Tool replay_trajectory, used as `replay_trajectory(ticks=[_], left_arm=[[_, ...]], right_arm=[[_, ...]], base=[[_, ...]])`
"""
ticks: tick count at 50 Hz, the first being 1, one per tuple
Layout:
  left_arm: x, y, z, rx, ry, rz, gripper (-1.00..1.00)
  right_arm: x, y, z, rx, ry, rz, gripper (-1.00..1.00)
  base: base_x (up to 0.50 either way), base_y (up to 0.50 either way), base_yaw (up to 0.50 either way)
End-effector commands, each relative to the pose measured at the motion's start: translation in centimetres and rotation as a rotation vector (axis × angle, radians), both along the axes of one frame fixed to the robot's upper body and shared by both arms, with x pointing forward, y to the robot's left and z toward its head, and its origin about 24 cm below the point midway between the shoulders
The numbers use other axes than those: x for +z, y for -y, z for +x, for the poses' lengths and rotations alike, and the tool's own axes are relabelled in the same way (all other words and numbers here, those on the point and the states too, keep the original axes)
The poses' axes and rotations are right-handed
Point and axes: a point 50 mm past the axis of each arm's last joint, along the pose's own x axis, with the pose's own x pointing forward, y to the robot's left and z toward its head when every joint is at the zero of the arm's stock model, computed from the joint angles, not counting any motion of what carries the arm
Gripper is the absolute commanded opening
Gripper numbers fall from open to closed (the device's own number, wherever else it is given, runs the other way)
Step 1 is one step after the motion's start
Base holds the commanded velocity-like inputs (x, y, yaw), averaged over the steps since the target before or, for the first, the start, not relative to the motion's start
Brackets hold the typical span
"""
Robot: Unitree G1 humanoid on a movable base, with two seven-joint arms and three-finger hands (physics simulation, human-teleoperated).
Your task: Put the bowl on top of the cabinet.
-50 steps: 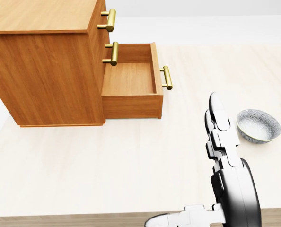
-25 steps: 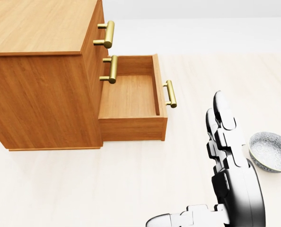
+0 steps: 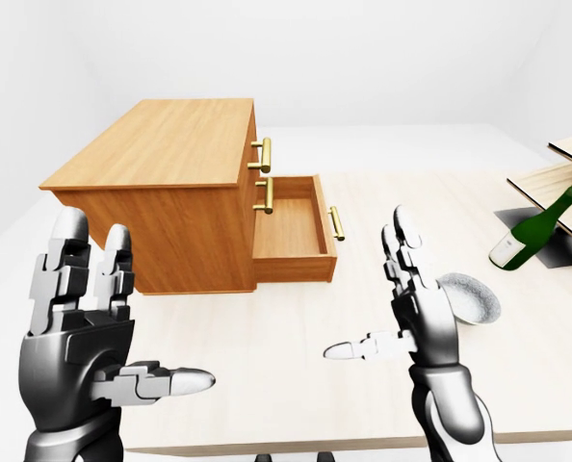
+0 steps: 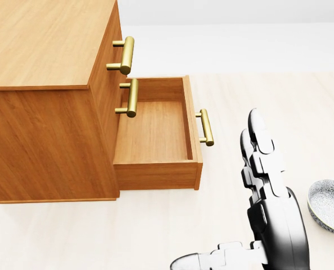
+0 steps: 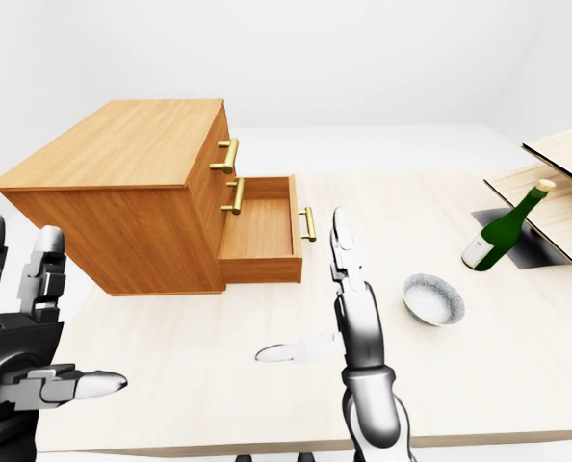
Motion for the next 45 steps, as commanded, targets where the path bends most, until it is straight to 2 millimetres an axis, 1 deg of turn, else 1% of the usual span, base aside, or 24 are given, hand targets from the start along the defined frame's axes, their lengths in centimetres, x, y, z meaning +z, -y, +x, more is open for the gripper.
replay_trajectory(ticks=[1,3,5,6,7,10,11,14,18,20,23,26,30,34,38,39,43,45], left_arm=[[-0.3,0.1,0.2,-0.006,-0.016,0.001,1.0],[-0.3,0.1,0.1,-0.006,-0.017,0.002,1.0],[-0.4,0.1,0.1,-0.007,-0.02,0.003,1.0],[-0.3,0.1,0.1,-0.006,-0.019,0.003,1.0],[-0.3,0.1,0.1,-0.004,-0.015,0.002,1.0],[-0.2,0.0,0.1,-0.001,-0.011,0.001,1.0],[-0.2,0.0,0.1,-0.001,-0.011,0.001,1.0],[-0.1,0.0,0.1,0.0,-0.007,0.001,1.0],[0.1,-0.1,0.1,0.003,0.005,0.0,1.0],[0.1,-0.2,0.1,0.004,0.007,0.001,1.0],[0.2,-0.1,0.1,0.003,0.011,0.001,1.0],[0.1,0.0,0.0,0.0,0.005,0.002,1.0],[0.2,0.0,-0.2,0.001,0.01,0.004,1.0],[0.3,0.0,-0.2,0.0,0.016,0.005,1.0],[0.2,0.0,-0.1,-0.001,0.01,0.005,1.0],[0.2,0.0,-0.1,-0.001,0.01,0.005,1.0],[0.3,-0.2,-0.1,0.004,0.019,0.003,1.0],[0.4,-0.2,-0.1,0.007,0.023,0.003,1.0]], right_arm=[[-0.1,-0.2,0.4,0.01,-0.005,0.026,0.99],[0.1,-0.1,0.3,0.006,0.008,0.02,1.0],[0.8,0.0,0.2,0.006,0.041,0.012,1.0],[1.6,0.0,0.0,0.009,0.079,0.0,0.99],[2.8,-0.1,-0.4,0.016,0.142,-0.022,0.99],[5.0,-0.3,-1.1,0.033,0.258,-0.086,1.0],[6.3,-0.3,-1.6,0.042,0.336,-0.134,1.0],[7.9,-0.3,-2.2,0.044,0.429,-0.243,1.0],[9.2,0.0,-2.6,0.036,0.497,-0.448,1.0],[9.4,0.0,-2.6,0.026,0.502,-0.538,1.0],[9.2,0.1,-2.4,0.013,0.464,-0.688,0.99],[8.6,0.6,-1.9,0.002,0.385,-0.793,0.99],[7.8,2.2,-2.0,-0.053,0.216,-0.965,0.99],[7.5,4.8,-2.1,-0.29,0.078,-1.05,1.0],[8.1,7.5,-2.6,-0.536,-0.008,-1.06,1.0],[8.2,7.7,-2.7,-0.562,-0.017,-1.051,1.0],[8.2,9.7,-3.6,-0.676,-0.091,-1.092,1.0],[8.4,10.1,-3.8,-0.708,-0.1,-1.107,1.0]], base=[[0.0,0.0,0.0],[0.0,0.0,0.0],[0.0,0.0,0.0],[0.0,0.0,0.0],[0.0,0.0,0.0],[0.0,0.0,0.0],[0.0,0.0,0.0],[0.0,0.0,0.0],[0.0,0.0,0.0],[0.0,0.0,0.0],[0.0,0.0,0.0],[0.0,0.0,0.0],[0.0,0.0,0.0],[0.0,0.0,0.0],[0.0,0.0,0.0],[0.0,0.0,0.0],[0.0,0.0,0.0],[0.0,0.0,0.0]])
